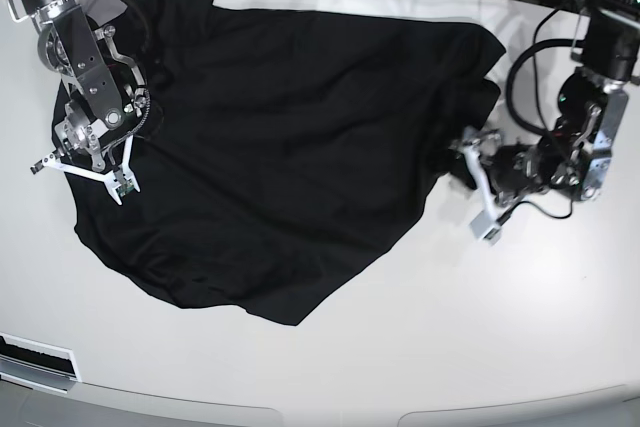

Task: Layout the t-shirt on the table in an organized manner, then fold the t-shirt properly

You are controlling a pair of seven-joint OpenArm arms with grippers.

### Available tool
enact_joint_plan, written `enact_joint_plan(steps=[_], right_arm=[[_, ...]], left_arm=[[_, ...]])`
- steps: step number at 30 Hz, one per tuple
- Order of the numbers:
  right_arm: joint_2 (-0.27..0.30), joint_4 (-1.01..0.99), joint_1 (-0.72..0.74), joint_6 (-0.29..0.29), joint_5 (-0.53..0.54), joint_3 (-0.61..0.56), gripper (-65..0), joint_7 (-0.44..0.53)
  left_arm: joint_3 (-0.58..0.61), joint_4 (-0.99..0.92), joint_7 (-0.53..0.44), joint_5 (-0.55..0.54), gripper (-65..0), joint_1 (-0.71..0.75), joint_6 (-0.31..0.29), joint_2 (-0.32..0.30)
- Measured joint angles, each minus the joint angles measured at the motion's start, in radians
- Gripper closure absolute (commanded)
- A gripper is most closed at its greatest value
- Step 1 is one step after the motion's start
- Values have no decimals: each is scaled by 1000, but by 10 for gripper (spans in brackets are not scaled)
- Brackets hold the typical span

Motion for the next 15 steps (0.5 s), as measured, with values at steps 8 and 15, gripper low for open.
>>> enact_joint_plan(steps=[8,15], right_arm=[[0,0,0,-6,25,0,0,31],[-3,0,0,47,204,0,0,90]], left_arm=[[1,-15,43,-7,0,-63,-18,45],[0,16,188,-161,0,-190,-136,47]])
